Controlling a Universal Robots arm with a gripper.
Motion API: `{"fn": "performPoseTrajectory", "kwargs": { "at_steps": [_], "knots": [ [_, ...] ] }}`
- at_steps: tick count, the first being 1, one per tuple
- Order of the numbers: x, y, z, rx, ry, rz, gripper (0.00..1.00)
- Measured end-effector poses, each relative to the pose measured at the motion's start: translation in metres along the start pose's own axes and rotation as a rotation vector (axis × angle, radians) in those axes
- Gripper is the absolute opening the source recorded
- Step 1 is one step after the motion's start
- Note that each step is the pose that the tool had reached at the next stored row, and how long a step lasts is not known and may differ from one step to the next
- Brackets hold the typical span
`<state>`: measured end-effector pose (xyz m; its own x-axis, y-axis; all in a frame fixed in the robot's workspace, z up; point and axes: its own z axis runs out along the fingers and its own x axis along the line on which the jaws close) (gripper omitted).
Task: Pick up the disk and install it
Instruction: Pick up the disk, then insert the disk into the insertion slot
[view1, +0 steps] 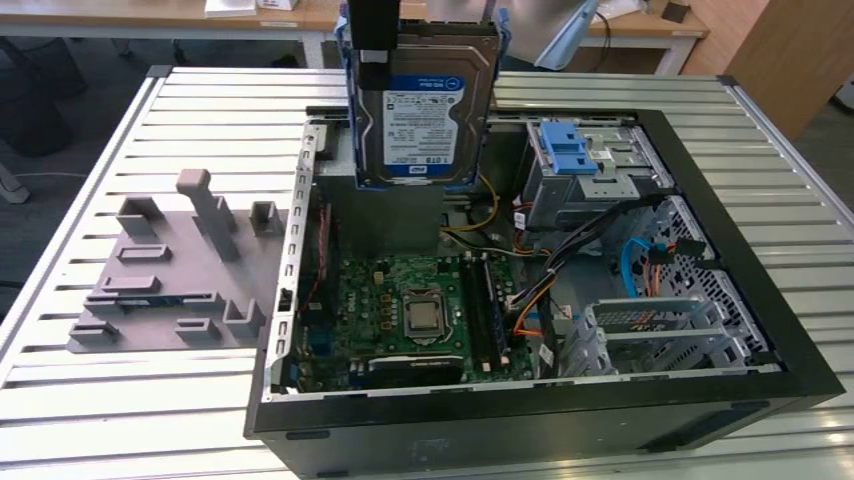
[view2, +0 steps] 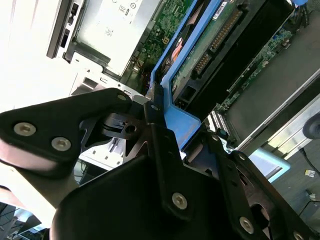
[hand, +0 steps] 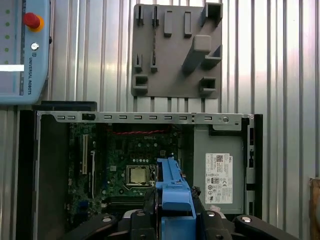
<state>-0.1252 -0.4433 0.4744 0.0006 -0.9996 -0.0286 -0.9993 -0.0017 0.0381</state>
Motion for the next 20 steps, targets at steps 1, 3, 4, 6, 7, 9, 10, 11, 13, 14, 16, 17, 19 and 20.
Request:
{"fn": "performPoseTrajectory", "kwargs": {
  "at_steps": [1,3,4,6,7,9,10,11,13,14,16,17,19,20],
  "knots": [
    [0.0002,-0.0023,-0.0001,0.0,0.0001,0.0,0.36],
    [0.0005,-0.0062,0.0,0.0,0.0,0.0,0.36],
    [0.0008,-0.0079,0.0,0.0001,0.0,0.0,0.36],
    [0.0013,-0.0111,0.0,0.0,0.0,0.0,0.36],
    [0.0016,-0.0125,0.0,0.0,0.0001,0.0,0.36],
    [0.0023,-0.0157,0.0,0.0,0.0,0.0,0.36],
    [0.0027,-0.0172,0.0,-0.0001,0.0001,0.0,0.36],
    [0.003,-0.0187,0.0,0.0,0.0001,0.0,0.36],
    [0.0036,-0.021,0.0,-0.0001,0.0001,0.0,0.36],
    [0.0038,-0.022,0.0002,0.0,0.0,0.0,0.36],
    [0.0042,-0.0231,0.0003,0.0,0.0,0.0,0.36],
    [0.0043,-0.0235,0.0003,0.0,0.0001,0.0,0.36],
    [0.0045,-0.0242,0.0003,-0.0001,0.0002,0.0,0.36],
    [0.0046,-0.0248,0.0004,0.0,0.0,0.0,0.36]
  ]
}}
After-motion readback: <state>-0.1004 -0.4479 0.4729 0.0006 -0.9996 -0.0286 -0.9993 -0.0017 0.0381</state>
